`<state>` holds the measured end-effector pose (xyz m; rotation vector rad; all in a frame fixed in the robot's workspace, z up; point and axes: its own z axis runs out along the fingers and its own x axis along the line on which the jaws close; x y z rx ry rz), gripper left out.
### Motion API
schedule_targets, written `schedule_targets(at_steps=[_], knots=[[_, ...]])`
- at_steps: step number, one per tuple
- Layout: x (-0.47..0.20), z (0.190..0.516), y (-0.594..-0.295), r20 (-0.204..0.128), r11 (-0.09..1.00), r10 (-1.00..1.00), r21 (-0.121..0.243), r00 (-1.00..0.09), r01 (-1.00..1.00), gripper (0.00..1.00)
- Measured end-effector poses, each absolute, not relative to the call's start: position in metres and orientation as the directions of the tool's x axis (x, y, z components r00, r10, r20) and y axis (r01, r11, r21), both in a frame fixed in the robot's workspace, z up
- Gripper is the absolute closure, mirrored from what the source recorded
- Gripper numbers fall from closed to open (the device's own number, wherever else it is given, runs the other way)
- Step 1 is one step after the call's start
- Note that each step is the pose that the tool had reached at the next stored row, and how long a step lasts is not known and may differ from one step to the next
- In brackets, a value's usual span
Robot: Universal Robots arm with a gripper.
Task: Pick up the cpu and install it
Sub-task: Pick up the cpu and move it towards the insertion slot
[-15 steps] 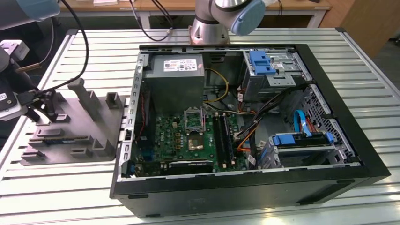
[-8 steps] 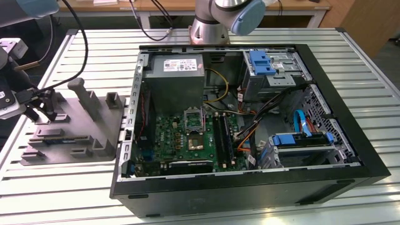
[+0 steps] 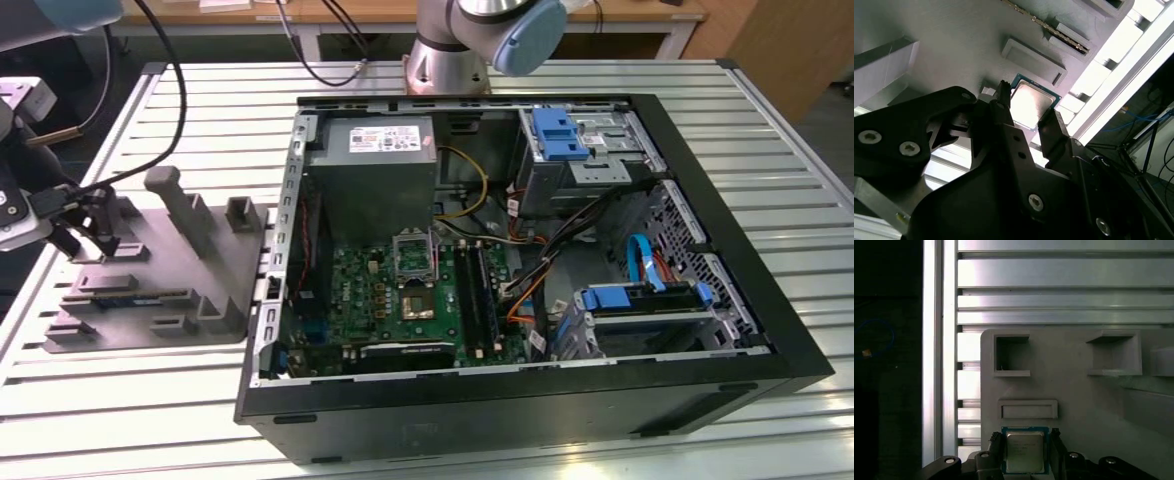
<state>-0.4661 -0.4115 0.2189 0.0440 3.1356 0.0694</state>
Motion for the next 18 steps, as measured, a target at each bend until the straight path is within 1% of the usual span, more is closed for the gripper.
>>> schedule_targets(at_steps=[18], knots=[[-0.4661, 0.2220, -0.4115, -0.004, 0.999, 0.028, 0.044, -1.000, 0.028, 0.53]])
